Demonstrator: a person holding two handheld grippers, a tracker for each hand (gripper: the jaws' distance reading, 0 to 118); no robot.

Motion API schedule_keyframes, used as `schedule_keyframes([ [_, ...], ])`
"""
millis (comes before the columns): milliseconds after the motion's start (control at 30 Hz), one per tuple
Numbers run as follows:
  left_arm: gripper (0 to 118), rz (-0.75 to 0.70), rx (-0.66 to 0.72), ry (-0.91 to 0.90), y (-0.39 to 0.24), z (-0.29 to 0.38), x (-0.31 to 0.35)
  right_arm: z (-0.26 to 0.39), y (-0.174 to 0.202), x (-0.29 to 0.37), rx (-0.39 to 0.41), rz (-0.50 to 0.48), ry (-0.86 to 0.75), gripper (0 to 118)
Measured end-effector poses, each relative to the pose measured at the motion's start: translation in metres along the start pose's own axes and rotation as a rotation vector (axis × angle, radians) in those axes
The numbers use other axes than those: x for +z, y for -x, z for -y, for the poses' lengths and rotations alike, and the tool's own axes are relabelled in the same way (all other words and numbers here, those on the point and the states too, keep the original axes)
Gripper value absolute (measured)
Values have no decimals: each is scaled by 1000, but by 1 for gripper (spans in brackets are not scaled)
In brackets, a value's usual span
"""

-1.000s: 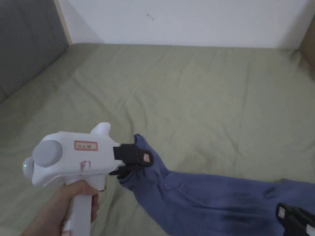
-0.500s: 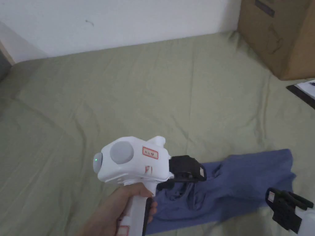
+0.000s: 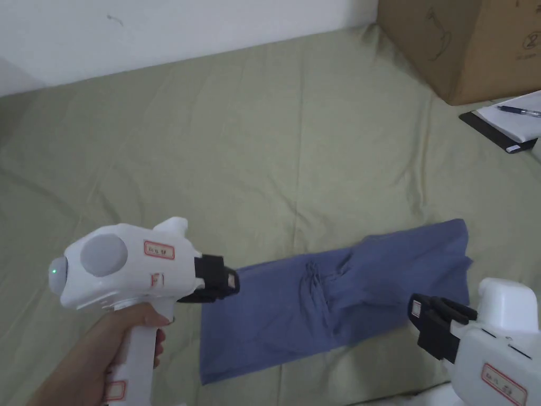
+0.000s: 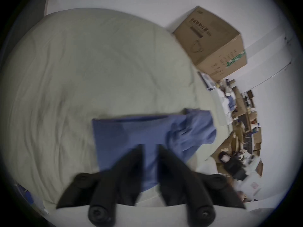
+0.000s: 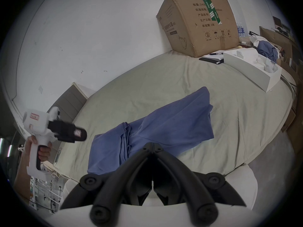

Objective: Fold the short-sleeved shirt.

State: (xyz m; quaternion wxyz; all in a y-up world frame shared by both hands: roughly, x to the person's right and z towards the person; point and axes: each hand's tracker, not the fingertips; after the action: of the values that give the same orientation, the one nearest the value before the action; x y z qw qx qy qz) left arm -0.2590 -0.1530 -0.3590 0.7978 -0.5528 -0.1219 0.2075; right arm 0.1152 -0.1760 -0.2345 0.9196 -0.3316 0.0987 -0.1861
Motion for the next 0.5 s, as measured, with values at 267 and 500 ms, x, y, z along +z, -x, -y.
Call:
schedule_keyframes([
  [267,0,116,31,49,-9,11,-48,-2,1,2,17,-3,-7,0],
  [500,0,111,30,151,-41,0,-99,0,-5,6,14,-1,-10,0],
])
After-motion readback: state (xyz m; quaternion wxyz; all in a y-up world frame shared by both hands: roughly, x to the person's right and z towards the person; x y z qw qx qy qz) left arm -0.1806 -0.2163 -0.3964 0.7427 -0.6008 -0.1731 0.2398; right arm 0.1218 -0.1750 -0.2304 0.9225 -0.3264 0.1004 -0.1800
